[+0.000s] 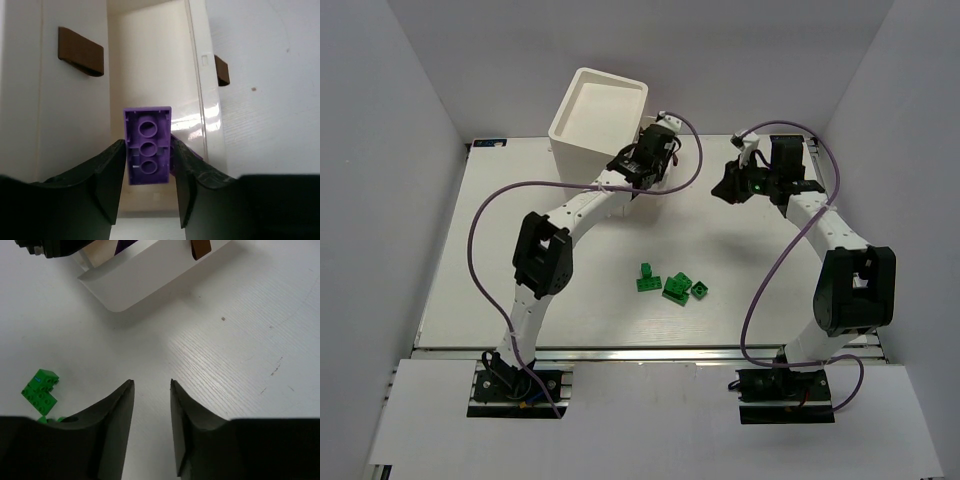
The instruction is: Sort the legos into containers by color
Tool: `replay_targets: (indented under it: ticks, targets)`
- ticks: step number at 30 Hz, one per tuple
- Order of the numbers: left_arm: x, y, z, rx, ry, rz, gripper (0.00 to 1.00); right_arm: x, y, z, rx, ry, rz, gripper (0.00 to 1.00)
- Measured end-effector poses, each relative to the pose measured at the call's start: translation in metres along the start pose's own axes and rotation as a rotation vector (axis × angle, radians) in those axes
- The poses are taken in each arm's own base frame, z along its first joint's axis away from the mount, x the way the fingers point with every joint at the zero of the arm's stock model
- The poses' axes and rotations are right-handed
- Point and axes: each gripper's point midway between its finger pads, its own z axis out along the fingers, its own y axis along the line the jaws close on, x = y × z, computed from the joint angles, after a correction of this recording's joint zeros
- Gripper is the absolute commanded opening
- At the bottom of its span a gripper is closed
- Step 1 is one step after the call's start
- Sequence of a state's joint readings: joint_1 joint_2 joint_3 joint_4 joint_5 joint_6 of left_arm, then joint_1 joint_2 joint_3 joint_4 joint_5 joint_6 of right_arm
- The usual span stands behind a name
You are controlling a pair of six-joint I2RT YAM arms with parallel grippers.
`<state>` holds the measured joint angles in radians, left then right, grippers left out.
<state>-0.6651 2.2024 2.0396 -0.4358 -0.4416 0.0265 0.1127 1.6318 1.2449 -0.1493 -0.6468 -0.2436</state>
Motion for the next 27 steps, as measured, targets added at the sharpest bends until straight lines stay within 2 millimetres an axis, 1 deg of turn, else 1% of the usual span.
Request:
replay_targets:
  ticks: [1,2,4,5,7,8,9,10,11,12,13,15,16,18,20,22,23,24,25,26,27]
  targets:
    - [-0.002,0.002,0.000,-0.010,-0.004,-0.002,0.64,0.000,0.000,0.000,-0.001,0.000,-0.004,0.52]
    - [-0.003,0.001,0.000,-0.009,-0.007,-0.013,0.68,0.000,0.000,0.000,-0.004,0.000,-0.007,0.61]
    - [-0.013,0.002,-0.003,-0.017,-0.029,-0.017,0.74,0.001,0.001,0.000,-0.011,0.002,-0.018,0.62]
    - [-0.020,0.001,-0.005,-0.017,-0.044,-0.024,0.76,0.001,0.002,0.000,-0.016,0.002,-0.022,0.61]
    - [-0.034,0.002,-0.009,-0.013,-0.078,-0.046,0.75,0.001,0.004,0.000,-0.027,0.000,-0.025,0.55]
    - [-0.041,0.002,-0.012,-0.010,-0.091,-0.061,0.68,0.000,0.005,0.000,-0.034,-0.002,-0.027,0.44]
    - [-0.046,0.003,-0.014,-0.006,-0.102,-0.077,0.59,0.000,0.006,0.000,-0.040,-0.003,-0.027,0.38]
    - [-0.053,0.003,-0.017,0.002,-0.115,-0.095,0.48,0.000,0.007,0.000,-0.046,-0.005,-0.026,0.32]
    - [-0.060,0.002,-0.020,0.017,-0.128,-0.113,0.26,-0.001,0.009,0.000,-0.054,-0.007,-0.023,0.19]
    - [-0.067,0.002,-0.025,0.028,-0.142,-0.139,0.16,0.000,0.010,0.001,-0.061,-0.008,-0.020,0.10]
    - [-0.074,0.003,-0.030,0.040,-0.154,-0.156,0.08,0.000,0.011,0.002,-0.069,-0.009,-0.015,0.01]
    - [-0.089,0.011,-0.044,0.058,-0.183,-0.198,0.00,0.004,0.012,0.007,-0.082,-0.002,0.005,0.00]
    - [-0.099,0.017,-0.054,0.063,-0.203,-0.223,0.00,0.006,0.012,0.011,-0.085,0.005,0.020,0.00]
    - [-0.117,0.038,-0.073,0.052,-0.244,-0.275,0.00,0.011,0.008,0.023,-0.085,0.023,0.047,0.00]
    - [-0.130,0.076,-0.091,0.013,-0.279,-0.343,0.03,0.013,0.003,0.040,-0.073,0.038,0.070,0.00]
    - [-0.137,0.138,-0.106,-0.065,-0.312,-0.428,0.13,0.012,-0.004,0.059,-0.050,0.050,0.088,0.00]
    - [-0.138,0.171,-0.111,-0.113,-0.328,-0.469,0.21,0.010,-0.007,0.068,-0.034,0.051,0.094,0.00]
    - [-0.136,0.209,-0.116,-0.171,-0.341,-0.515,0.30,0.008,-0.011,0.078,-0.018,0.050,0.096,0.00]
    - [-0.130,0.247,-0.120,-0.230,-0.346,-0.560,0.48,0.006,-0.013,0.086,-0.001,0.050,0.095,0.00]
    - [-0.121,0.280,-0.122,-0.285,-0.344,-0.596,0.56,0.002,-0.017,0.095,0.018,0.043,0.089,0.00]
    - [-0.111,0.307,-0.124,-0.330,-0.340,-0.624,0.63,-0.002,-0.019,0.104,0.036,0.038,0.086,0.00]
